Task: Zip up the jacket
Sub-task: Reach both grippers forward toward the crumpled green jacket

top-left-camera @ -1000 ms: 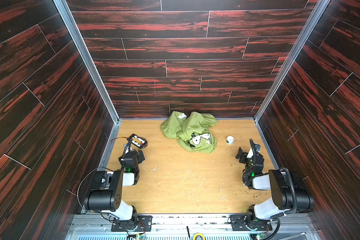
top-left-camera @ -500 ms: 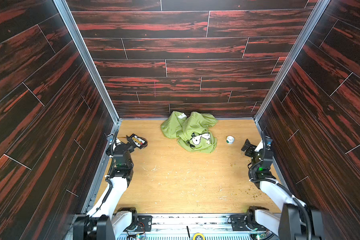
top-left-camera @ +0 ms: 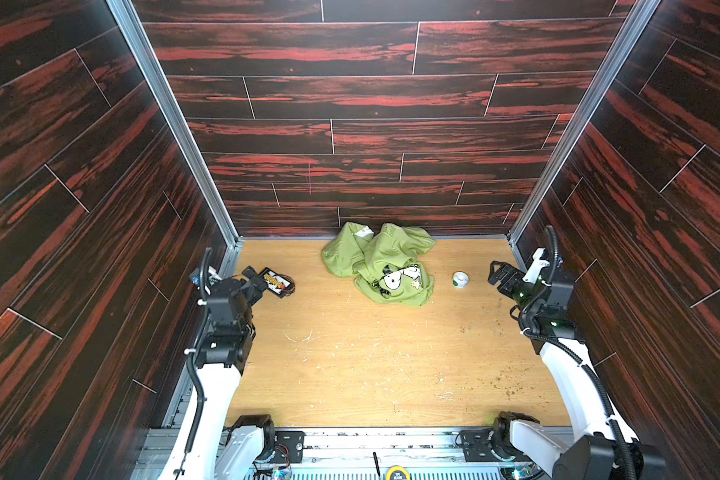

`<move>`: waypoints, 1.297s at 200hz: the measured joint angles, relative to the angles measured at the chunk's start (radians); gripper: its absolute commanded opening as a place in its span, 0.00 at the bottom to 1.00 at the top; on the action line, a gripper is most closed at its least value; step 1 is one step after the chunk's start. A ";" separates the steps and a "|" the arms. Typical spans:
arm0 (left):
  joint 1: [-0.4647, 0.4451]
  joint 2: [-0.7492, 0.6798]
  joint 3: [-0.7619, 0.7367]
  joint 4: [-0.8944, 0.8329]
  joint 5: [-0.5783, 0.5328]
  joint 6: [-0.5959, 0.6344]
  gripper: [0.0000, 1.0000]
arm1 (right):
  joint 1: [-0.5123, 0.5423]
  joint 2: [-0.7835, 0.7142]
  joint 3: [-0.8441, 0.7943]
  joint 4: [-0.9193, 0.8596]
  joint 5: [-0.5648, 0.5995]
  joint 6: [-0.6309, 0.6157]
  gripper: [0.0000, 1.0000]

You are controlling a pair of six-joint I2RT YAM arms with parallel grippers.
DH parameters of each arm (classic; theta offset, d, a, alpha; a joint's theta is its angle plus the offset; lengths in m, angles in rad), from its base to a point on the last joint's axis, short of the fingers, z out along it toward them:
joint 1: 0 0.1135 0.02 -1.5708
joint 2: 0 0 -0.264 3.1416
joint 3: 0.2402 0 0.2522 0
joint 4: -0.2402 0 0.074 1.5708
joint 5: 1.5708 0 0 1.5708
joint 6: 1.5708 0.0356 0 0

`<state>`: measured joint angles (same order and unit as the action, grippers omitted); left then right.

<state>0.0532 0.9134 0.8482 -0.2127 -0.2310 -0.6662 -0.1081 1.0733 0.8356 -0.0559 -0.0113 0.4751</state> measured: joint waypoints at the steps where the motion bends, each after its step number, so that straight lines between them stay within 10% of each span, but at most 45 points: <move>1: 0.000 0.003 0.004 -0.008 0.007 -0.003 1.00 | 0.000 0.000 0.000 -0.002 -0.002 0.001 0.99; 69: -0.002 -0.377 -0.348 0.180 0.149 -0.150 0.99 | 0.011 0.174 0.128 -0.111 -0.192 0.132 0.93; 154: -0.065 0.357 0.053 0.064 0.471 -0.078 1.00 | 0.377 0.571 0.687 -0.312 -0.105 0.109 0.73; 192: -0.222 0.365 -0.026 0.079 0.511 -0.075 1.00 | 0.507 0.846 0.954 -0.441 -0.026 0.113 0.72; 259: -0.218 0.377 -0.004 0.042 0.627 -0.029 1.00 | 0.541 1.159 1.239 -0.647 0.078 0.180 0.72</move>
<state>-0.1650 1.2907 0.8440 -0.1703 0.3962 -0.6956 0.4332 2.2318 2.0747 -0.7033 0.0669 0.6552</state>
